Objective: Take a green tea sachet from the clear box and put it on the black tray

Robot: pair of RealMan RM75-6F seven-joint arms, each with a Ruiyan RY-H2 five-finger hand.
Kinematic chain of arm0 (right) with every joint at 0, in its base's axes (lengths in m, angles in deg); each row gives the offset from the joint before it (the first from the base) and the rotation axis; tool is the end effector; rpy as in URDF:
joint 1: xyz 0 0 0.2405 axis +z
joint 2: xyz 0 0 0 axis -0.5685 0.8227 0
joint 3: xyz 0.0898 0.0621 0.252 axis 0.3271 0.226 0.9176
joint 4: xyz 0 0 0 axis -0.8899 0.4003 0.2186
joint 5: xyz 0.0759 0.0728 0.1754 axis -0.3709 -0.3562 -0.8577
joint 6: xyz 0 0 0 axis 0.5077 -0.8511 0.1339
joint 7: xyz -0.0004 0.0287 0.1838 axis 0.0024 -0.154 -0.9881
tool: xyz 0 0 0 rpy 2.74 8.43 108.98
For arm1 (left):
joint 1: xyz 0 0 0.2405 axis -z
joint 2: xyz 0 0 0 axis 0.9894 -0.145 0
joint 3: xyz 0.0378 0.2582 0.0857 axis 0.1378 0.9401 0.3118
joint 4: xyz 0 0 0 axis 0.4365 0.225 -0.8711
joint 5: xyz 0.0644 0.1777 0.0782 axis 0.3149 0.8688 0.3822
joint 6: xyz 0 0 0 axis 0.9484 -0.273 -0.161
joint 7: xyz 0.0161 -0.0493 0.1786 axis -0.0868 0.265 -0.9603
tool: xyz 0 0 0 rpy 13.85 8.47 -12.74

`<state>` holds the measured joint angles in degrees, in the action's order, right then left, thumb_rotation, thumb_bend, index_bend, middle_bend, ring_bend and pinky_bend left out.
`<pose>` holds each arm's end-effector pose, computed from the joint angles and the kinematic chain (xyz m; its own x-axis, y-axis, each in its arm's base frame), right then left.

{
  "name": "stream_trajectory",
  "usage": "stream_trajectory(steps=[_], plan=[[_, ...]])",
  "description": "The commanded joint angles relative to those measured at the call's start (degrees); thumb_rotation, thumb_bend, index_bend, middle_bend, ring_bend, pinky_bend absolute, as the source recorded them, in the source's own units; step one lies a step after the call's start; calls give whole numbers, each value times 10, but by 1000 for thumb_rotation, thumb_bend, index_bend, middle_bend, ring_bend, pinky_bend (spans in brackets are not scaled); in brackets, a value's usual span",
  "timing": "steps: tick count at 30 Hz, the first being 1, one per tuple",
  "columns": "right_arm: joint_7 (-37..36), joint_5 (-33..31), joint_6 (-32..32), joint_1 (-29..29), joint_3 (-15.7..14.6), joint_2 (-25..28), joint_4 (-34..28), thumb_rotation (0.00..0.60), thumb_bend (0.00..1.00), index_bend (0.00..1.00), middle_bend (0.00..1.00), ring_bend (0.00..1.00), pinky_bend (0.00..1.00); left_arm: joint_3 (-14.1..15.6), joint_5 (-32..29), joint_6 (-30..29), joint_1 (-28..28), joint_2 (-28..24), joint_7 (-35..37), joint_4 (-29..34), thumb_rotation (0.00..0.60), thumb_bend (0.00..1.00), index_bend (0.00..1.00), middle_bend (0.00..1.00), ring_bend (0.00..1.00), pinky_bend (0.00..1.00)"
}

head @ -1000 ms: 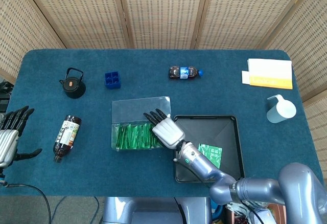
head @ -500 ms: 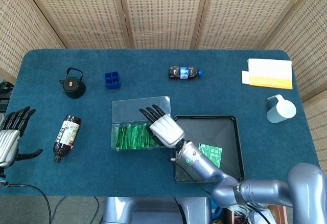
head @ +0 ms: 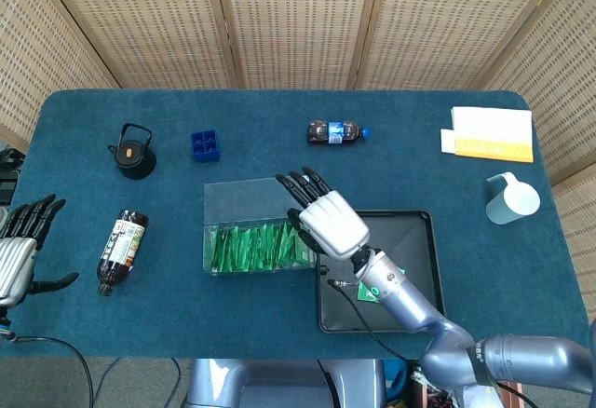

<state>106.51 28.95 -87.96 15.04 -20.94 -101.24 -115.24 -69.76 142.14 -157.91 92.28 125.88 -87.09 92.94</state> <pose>-0.0282 -0.3639 0.0430 0.4396 -0.0367 0.8974 -0.7095 -0.6269 0.3219 -0.2885 0.2508 0.1915 0.3637 0.0983 0.9263 0.9315 -0.0433 -0.3611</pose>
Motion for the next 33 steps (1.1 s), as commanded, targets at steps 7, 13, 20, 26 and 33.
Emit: stream_trajectory(steps=[7, 13, 20, 26, 33], plan=[[-80, 106, -62, -103, -76, 112, -37, 600, 643, 631, 111, 0, 74, 3, 10, -8, -4, -2, 0, 5, 600, 32, 0, 0, 0, 0], [-133, 179, -97, -165, -140, 133, 6, 600, 644, 631, 112, 0, 74, 6, 18, -14, -7, -2, -6, 8, 600, 32, 0, 0, 0, 0], [-187, 237, -122, -204, -173, 128, 52, 600, 644, 552, 102, 0, 76, 10, 23, -20, -10, 1, -18, 13, 600, 32, 0, 0, 0, 0], [-194, 247, -145, -222, -164, 143, 60, 600, 168, 139, 61, 0, 78, 10, 23, -23, -12, 3, -25, 14, 600, 33, 0, 0, 0, 0], [-185, 249, -196, -255, -149, 160, 42, 600, 2, 104, 1, 0, 0, 9, 21, -24, -13, 4, -28, 13, 600, 33, 0, 0, 0, 0]])
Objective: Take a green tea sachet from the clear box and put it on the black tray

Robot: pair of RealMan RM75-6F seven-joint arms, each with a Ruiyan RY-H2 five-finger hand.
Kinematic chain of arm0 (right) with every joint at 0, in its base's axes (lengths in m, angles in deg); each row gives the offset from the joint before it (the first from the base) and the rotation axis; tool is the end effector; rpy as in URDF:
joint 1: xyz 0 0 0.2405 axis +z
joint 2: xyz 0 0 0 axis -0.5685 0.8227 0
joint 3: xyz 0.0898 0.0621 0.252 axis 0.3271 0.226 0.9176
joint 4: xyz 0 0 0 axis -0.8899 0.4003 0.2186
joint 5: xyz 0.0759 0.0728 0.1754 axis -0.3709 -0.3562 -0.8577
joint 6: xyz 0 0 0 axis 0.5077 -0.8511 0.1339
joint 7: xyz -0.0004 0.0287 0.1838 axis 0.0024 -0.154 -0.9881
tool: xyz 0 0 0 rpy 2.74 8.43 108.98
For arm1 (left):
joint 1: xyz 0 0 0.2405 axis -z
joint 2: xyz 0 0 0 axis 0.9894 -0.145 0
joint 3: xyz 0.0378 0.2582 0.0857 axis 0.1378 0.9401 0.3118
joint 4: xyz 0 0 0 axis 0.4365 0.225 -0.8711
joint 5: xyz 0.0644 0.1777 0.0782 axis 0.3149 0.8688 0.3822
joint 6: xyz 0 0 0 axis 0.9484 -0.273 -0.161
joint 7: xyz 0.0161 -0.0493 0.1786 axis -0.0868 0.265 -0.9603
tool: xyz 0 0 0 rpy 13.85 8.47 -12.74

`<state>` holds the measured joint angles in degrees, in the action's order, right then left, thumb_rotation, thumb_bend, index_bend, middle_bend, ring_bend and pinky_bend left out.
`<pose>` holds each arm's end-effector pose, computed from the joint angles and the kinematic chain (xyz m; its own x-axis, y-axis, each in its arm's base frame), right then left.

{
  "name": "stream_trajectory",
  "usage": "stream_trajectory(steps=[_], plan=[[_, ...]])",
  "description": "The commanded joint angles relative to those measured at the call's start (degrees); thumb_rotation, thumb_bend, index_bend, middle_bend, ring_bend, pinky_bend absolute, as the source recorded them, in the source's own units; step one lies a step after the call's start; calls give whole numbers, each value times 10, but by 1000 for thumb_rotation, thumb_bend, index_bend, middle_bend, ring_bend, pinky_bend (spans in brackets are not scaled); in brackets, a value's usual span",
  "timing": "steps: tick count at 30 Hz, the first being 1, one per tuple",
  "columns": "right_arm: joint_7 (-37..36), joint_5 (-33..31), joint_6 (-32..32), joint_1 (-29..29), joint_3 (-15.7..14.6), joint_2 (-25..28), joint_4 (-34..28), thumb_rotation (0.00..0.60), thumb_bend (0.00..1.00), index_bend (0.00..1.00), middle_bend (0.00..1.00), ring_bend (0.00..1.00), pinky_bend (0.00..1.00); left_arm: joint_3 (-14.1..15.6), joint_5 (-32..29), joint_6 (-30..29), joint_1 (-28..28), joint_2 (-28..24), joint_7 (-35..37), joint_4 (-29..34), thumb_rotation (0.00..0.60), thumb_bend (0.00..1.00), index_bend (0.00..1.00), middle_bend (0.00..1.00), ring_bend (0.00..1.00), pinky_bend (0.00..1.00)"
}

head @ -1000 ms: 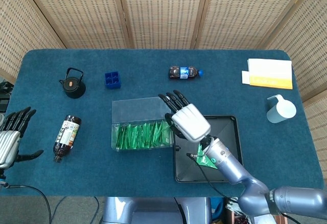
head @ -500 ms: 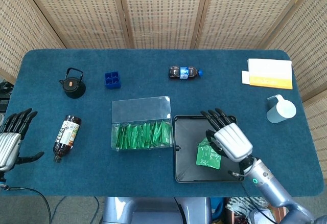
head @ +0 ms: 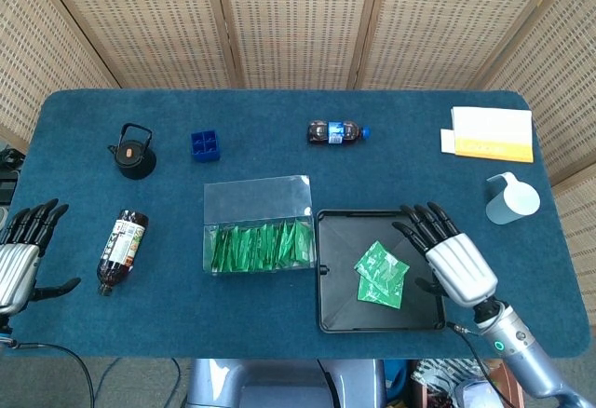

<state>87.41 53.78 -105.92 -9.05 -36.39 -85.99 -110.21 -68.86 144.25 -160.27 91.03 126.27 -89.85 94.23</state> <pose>-0.1968 -0.2834 0.1282 0.4727 -0.0035 0.8812 -0.7759 -0.4757 0.4143 -0.2821 0.2407 0.1893 0.3873 0.0814 0.9184 0.9216 -0.0617 -0.3832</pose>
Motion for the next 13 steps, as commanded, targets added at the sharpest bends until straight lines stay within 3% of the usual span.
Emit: stream_trajectory(steps=[1, 7, 13], plan=[[10, -2, -27, -22, 7, 10, -13, 600, 0, 99, 0, 0, 0, 0, 0, 0, 0, 0, -1, 0, 600, 32, 0, 0, 0, 0], [5, -27, -88, -80, 6, 2, -25, 600, 0, 42, 0, 0, 0, 1, 1, -1, -1, 4, -7, -3, 600, 32, 0, 0, 0, 0], [12, -63, -126, -132, -1, -32, 8, 600, 0, 0, 0, 0, 0, 3, 5, -7, -4, 9, -20, -3, 600, 33, 0, 0, 0, 0]])
